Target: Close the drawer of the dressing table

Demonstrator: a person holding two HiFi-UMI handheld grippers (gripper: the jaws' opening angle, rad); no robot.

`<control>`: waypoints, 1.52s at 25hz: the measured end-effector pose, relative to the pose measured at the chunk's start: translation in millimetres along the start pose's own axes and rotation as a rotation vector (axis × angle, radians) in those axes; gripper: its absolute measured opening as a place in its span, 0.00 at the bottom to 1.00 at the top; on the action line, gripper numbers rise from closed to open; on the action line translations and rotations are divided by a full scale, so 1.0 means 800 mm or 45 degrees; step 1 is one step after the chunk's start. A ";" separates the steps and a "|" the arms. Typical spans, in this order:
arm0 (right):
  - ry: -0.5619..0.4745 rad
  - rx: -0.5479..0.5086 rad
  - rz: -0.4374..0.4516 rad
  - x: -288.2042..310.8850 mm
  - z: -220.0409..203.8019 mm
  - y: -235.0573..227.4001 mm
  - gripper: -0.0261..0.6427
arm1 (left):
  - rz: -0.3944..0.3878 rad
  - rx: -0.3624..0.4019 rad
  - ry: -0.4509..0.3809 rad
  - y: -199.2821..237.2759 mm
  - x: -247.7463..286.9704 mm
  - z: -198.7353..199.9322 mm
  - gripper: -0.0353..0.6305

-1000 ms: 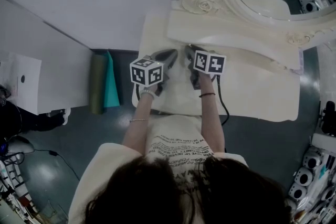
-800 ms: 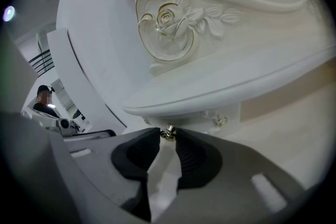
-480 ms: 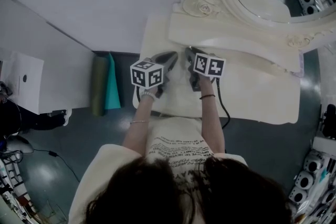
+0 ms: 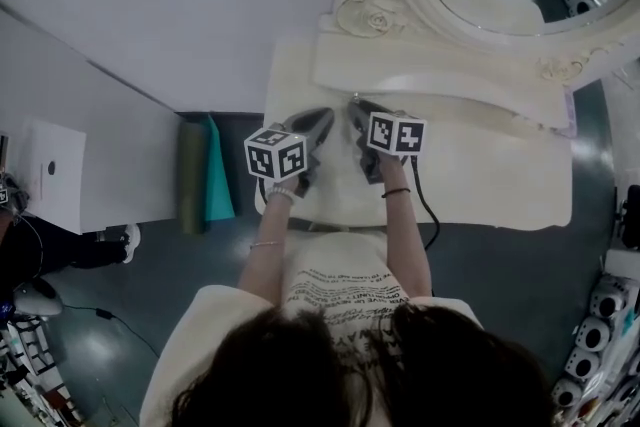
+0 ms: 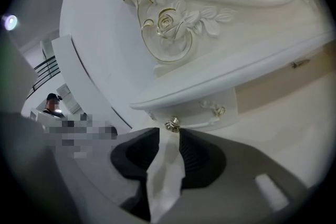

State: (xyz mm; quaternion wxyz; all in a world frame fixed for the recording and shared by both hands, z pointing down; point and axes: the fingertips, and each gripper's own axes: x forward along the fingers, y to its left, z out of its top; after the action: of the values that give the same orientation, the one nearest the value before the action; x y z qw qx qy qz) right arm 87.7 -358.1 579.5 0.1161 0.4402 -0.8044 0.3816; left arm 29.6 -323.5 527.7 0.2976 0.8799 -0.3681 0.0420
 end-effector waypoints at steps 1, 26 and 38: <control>-0.006 0.001 -0.003 -0.003 0.000 0.000 0.20 | -0.003 0.002 0.001 -0.002 -0.001 -0.001 0.04; -0.143 -0.185 0.139 -0.078 -0.007 0.061 0.05 | -0.151 0.105 -0.011 -0.062 -0.034 -0.005 0.04; -0.217 -0.270 0.210 -0.095 0.008 0.090 0.04 | -0.207 0.161 -0.034 -0.075 -0.044 0.006 0.04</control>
State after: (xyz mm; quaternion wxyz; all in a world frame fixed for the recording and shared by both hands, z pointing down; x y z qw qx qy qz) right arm 76.0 -292.2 498.6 0.0615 0.3889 -0.8805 0.2641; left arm 43.5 -270.8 484.1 0.2389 0.9243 -0.2962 0.0291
